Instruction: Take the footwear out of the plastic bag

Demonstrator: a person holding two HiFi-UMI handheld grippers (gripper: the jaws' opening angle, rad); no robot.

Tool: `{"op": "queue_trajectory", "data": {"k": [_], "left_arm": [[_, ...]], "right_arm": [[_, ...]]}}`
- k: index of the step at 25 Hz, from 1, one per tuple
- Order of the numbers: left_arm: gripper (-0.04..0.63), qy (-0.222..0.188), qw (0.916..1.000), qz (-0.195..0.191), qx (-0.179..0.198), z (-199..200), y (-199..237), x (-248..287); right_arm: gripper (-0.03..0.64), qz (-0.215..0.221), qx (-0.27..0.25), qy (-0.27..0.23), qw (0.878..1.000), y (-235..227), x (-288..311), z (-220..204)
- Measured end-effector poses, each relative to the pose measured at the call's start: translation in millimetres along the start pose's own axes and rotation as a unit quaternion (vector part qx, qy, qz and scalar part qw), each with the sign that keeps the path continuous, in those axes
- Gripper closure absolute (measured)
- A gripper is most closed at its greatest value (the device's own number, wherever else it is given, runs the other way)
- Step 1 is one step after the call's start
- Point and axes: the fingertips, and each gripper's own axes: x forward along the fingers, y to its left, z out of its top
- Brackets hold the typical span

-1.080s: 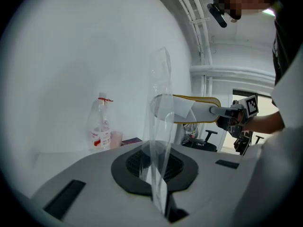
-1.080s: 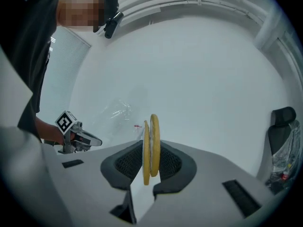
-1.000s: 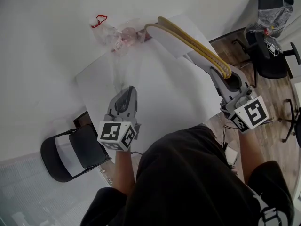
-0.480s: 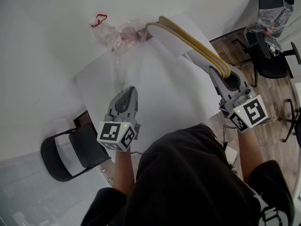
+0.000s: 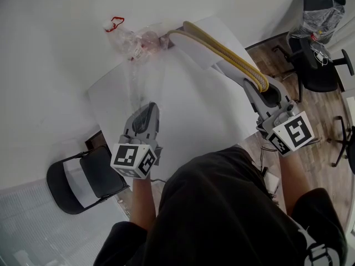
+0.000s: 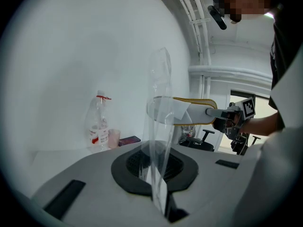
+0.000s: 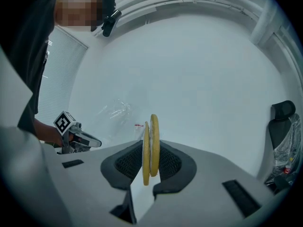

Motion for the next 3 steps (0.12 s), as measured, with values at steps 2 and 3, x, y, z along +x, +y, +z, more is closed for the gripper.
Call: {"op": "queue_trajectory", "data": {"k": [2, 3], "left_arm": [[0.574, 0.000, 1.0000, -0.002, 0.000, -0.4, -1.3, 0.6], [0.574, 0.001, 1.0000, -0.003, 0.001, -0.7, -2.1, 0.9]], "right_arm": [[0.545, 0.001, -0.004, 0.002, 1.000, 0.0, 0.2, 0.1], [0.545, 0.001, -0.005, 0.003, 1.000, 0.0, 0.3, 0.2]]}}
